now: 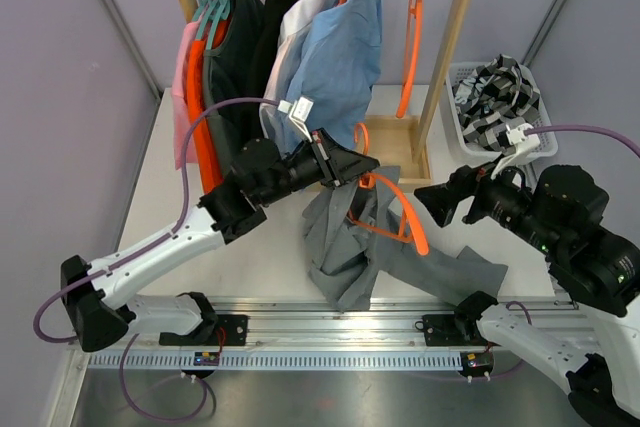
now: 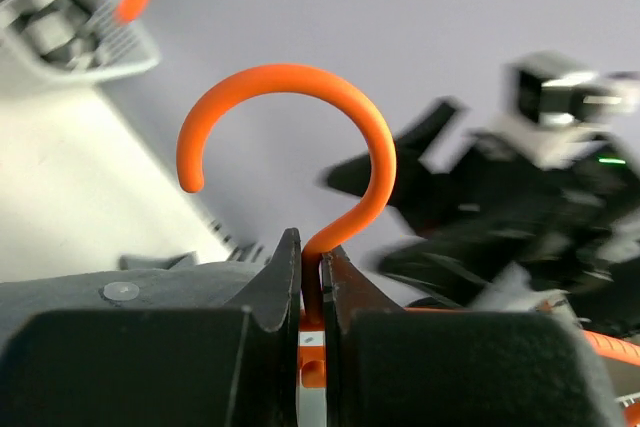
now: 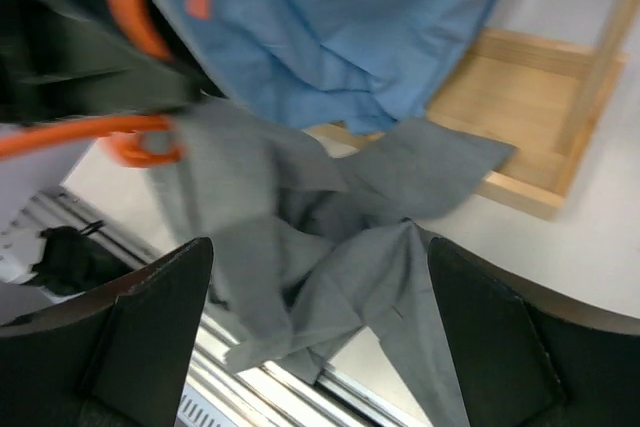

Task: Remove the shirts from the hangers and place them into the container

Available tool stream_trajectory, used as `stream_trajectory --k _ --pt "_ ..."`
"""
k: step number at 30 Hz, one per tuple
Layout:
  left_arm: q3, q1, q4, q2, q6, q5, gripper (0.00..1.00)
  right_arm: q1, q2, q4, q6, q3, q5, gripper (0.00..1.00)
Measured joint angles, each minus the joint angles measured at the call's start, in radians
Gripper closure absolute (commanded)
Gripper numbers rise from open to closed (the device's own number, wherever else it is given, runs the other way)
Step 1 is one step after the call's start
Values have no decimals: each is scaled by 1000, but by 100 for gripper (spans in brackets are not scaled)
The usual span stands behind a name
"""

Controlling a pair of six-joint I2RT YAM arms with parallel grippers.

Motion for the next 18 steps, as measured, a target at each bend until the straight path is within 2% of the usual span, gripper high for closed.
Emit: stream_trajectory --k 7,10,15,18 --pt "-79 34 -26 48 -34 14 100 0 -6 113 30 -56 -192 12" --pt "-81 34 19 48 -62 37 100 0 5 135 45 -97 -235 17" --pt "-85 34 105 48 -118 83 100 0 31 165 59 -139 -264 20" --pt "-91 34 142 48 -143 107 82 0 40 174 62 -150 -278 21"
